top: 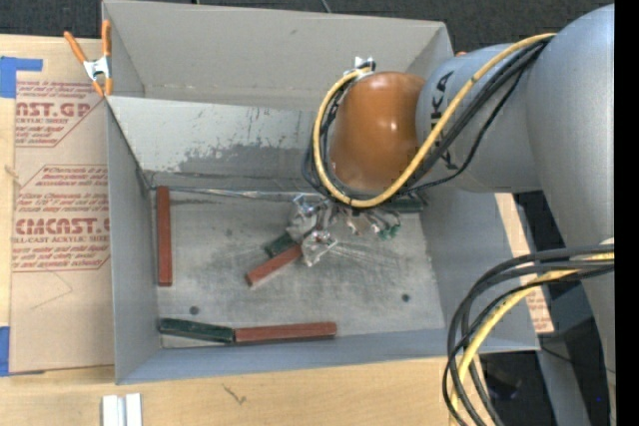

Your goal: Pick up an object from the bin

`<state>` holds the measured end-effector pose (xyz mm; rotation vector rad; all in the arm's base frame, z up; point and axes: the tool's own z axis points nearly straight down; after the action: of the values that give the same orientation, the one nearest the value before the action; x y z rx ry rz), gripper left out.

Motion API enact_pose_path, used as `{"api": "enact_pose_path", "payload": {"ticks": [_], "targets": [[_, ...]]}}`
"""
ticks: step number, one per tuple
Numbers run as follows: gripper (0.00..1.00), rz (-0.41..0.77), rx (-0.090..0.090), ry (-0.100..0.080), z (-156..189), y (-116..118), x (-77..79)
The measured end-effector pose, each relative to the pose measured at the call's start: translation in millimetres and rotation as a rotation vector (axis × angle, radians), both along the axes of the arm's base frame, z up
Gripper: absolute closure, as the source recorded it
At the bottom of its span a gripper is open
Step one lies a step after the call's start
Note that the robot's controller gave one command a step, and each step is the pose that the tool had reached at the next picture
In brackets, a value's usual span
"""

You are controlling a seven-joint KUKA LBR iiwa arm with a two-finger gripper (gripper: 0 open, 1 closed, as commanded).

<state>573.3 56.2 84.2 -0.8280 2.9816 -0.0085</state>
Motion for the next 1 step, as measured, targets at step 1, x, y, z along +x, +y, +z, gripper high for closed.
{"api": "enact_pose_path", "payload": {"ticks": [1], "targets": [[1.0, 0.0, 0.0, 0.0, 0.0, 0.0, 0.0]]}}
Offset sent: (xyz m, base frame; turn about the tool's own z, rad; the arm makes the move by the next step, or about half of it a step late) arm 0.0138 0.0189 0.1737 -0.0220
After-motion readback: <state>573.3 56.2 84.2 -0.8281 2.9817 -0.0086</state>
